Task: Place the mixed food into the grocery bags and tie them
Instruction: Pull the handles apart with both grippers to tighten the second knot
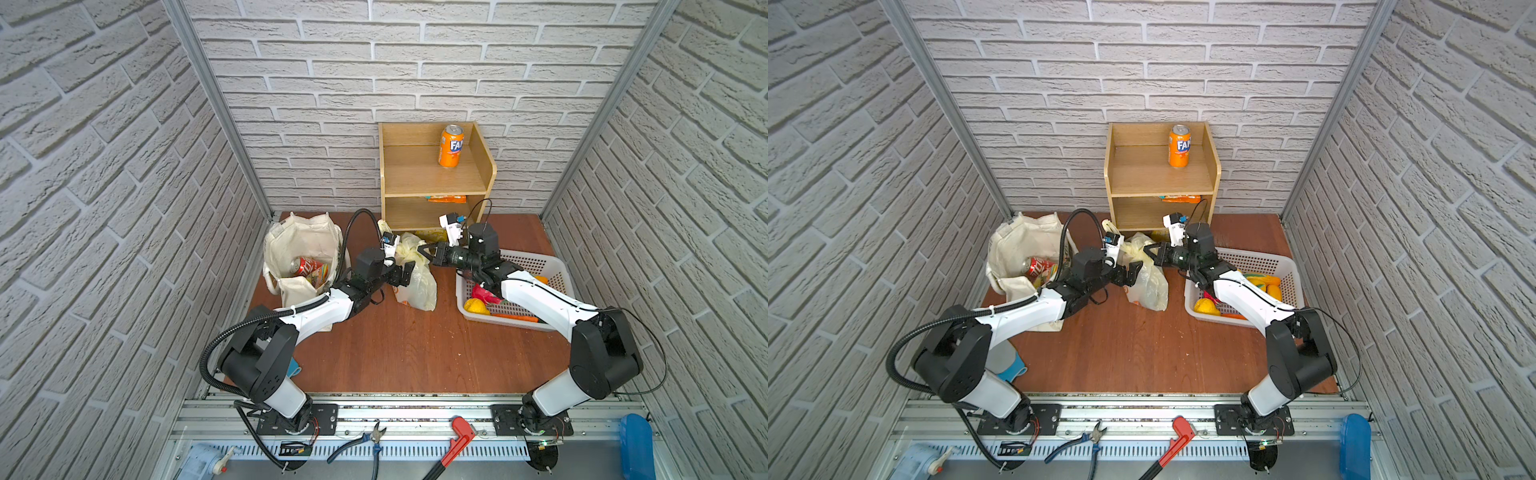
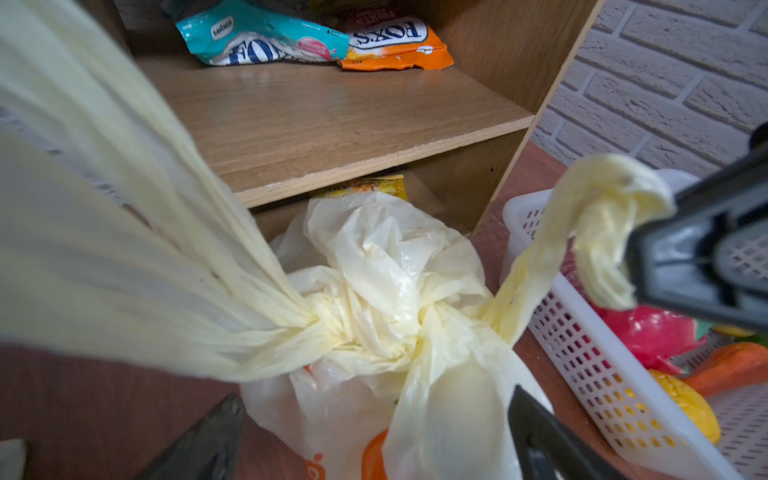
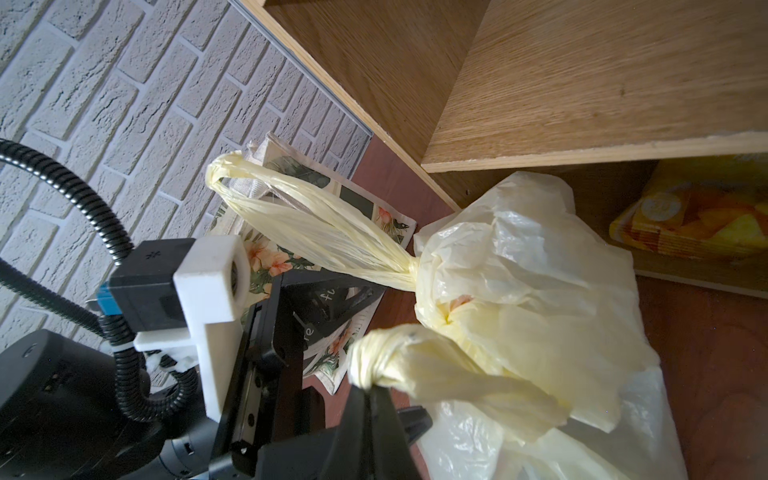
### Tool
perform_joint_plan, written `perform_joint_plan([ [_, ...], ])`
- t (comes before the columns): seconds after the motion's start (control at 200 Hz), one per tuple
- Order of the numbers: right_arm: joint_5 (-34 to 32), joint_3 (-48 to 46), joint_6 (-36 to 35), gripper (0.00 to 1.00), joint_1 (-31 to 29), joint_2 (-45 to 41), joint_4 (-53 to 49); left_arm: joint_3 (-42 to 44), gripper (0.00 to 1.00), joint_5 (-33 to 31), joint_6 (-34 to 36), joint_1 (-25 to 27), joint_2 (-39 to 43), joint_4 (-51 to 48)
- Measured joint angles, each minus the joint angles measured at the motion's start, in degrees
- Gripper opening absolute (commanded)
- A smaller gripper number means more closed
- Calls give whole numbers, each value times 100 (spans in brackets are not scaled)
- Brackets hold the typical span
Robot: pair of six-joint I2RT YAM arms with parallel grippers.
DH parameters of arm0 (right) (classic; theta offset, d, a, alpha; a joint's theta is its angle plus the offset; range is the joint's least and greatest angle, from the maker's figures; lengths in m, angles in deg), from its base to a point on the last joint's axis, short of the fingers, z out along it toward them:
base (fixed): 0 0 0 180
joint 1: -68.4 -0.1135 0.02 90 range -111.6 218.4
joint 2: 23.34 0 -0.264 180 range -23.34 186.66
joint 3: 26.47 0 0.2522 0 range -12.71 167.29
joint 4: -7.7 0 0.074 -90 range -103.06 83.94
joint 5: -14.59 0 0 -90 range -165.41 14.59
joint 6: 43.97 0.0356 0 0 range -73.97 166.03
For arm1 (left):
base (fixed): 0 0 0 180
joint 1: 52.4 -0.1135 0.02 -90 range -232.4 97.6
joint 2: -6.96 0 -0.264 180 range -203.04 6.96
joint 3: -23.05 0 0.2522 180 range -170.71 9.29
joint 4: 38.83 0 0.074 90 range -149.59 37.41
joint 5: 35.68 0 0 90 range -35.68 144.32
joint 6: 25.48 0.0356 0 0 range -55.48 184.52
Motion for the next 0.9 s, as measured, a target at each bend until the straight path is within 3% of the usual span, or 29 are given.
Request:
perform_joint_plan([
  [0.175,74,129,-9,6,9,0,-162,0,98,-243,291,-26,31,2],
  [0.335,133,136,-9,6,20,0,-240,0,98,-273,131,-39,31,66],
  [0.645,212,136,-9,6,22,11,-240,0,98,-129,-1626,-166,48,52],
  [0.9,356,22,-9,6,35,11,-33,-26,98,-431,-3165,-87,212,44],
])
